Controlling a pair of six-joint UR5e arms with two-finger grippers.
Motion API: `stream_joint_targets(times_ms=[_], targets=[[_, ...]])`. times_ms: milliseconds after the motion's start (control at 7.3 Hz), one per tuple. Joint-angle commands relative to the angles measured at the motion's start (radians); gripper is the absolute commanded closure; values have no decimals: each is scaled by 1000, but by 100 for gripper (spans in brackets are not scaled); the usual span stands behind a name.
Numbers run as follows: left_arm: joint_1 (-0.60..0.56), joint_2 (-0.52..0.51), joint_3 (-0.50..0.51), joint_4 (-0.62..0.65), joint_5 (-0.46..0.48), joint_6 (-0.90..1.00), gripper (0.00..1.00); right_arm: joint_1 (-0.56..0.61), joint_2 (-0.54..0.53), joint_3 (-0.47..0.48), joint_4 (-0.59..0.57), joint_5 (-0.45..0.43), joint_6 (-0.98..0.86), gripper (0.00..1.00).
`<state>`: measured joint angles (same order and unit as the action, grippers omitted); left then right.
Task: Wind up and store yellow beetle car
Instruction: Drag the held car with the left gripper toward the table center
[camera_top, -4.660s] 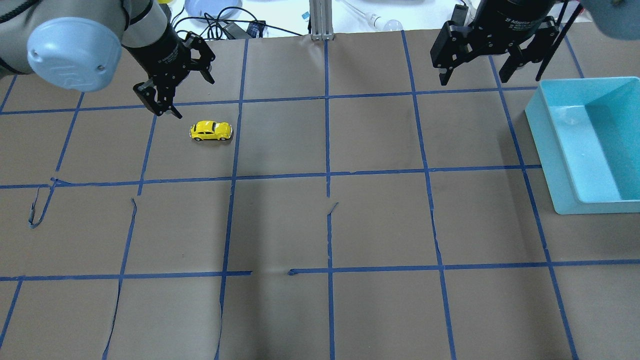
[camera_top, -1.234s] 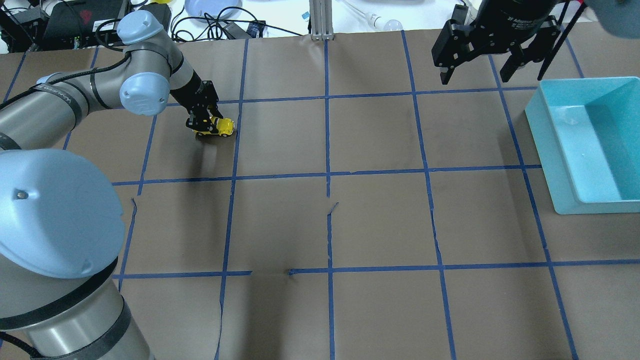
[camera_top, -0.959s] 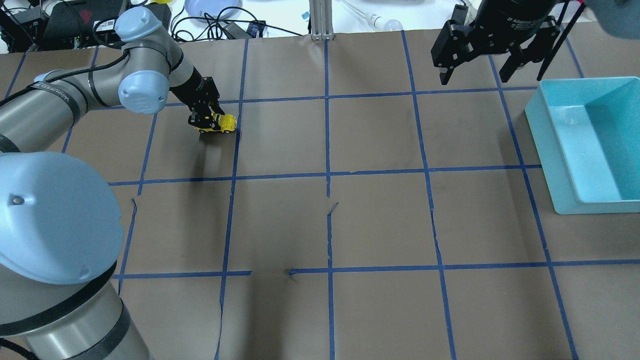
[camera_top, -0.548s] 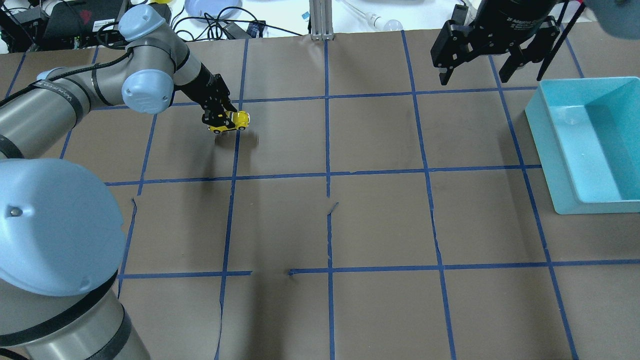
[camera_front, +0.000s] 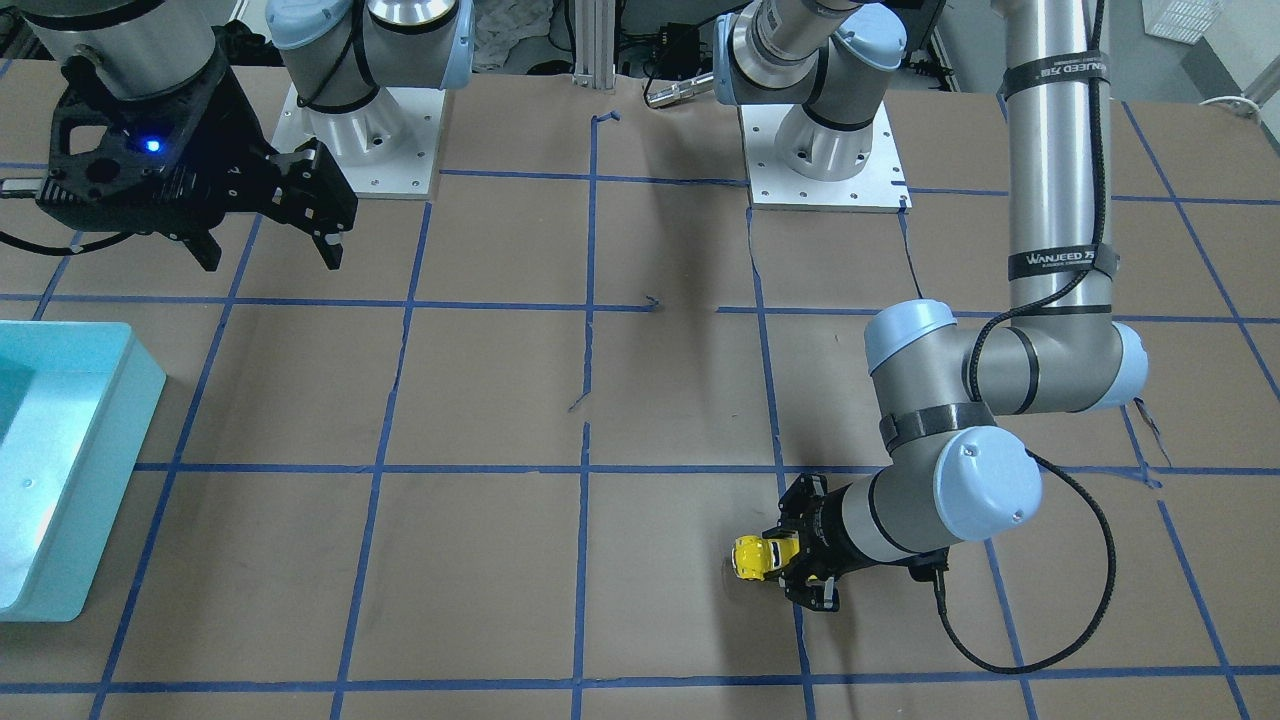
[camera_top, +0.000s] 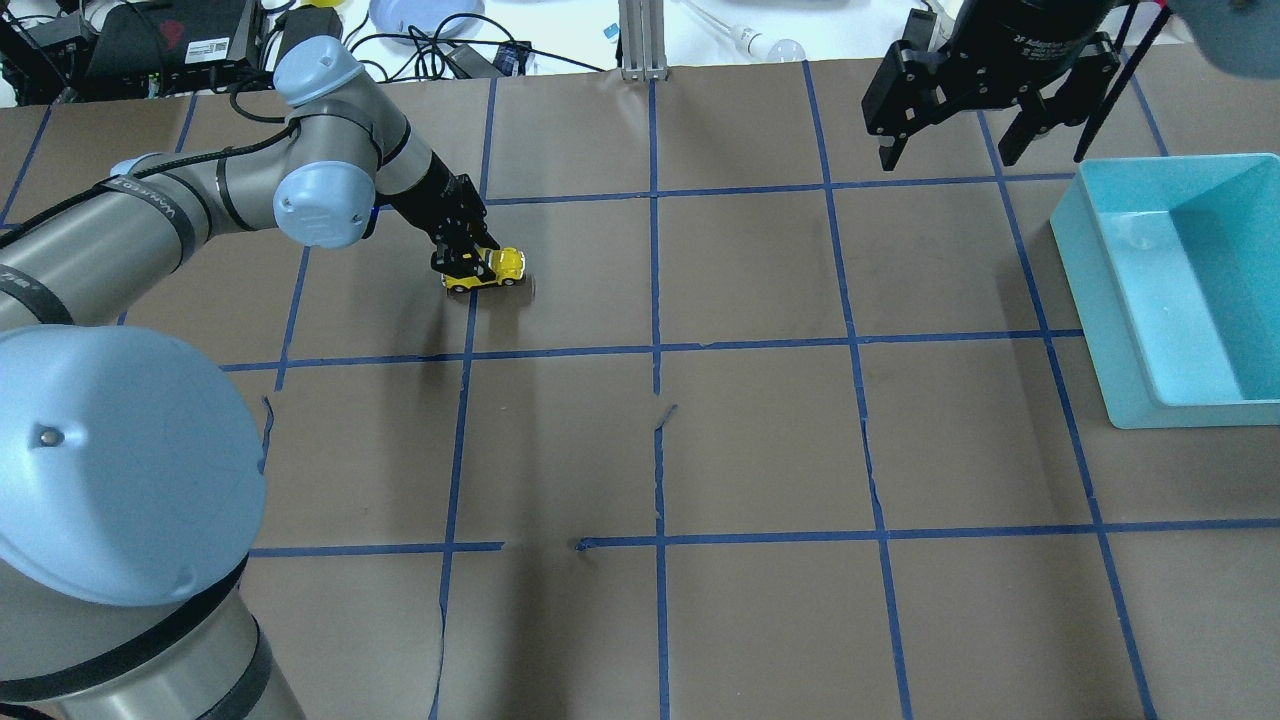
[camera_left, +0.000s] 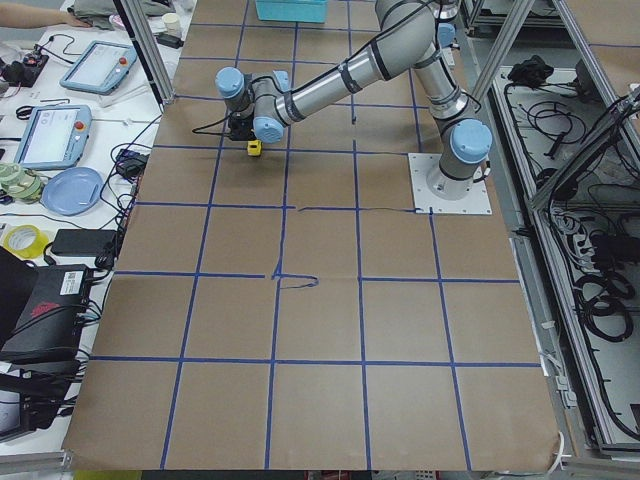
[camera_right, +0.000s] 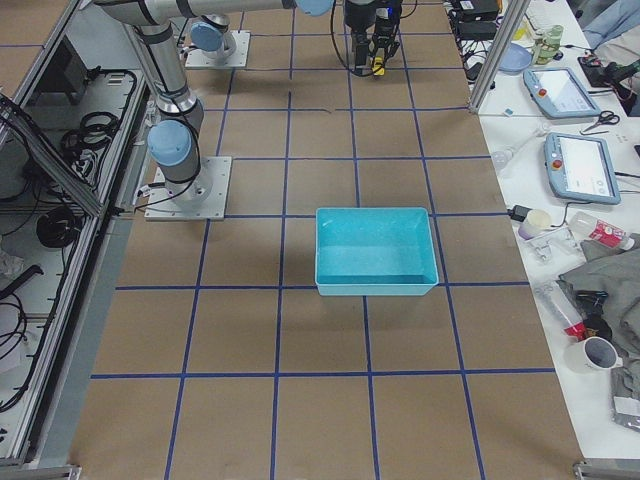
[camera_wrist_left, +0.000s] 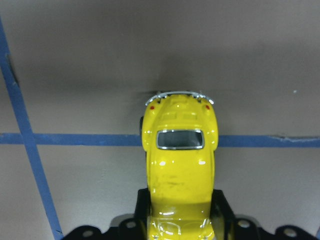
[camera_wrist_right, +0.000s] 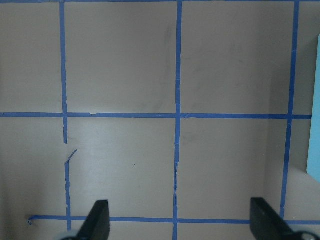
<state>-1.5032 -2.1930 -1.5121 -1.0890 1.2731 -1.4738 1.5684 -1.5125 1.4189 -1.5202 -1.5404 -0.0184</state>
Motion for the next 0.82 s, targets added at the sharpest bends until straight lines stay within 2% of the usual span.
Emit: stream_joint_targets(times_ms=[0, 685], targets=[[4, -5, 3, 6, -46, 18, 100, -1, 0, 0, 0, 0, 0, 0], [9, -16, 3, 6, -26, 38, 100, 1, 0, 2, 0, 0, 0, 0]])
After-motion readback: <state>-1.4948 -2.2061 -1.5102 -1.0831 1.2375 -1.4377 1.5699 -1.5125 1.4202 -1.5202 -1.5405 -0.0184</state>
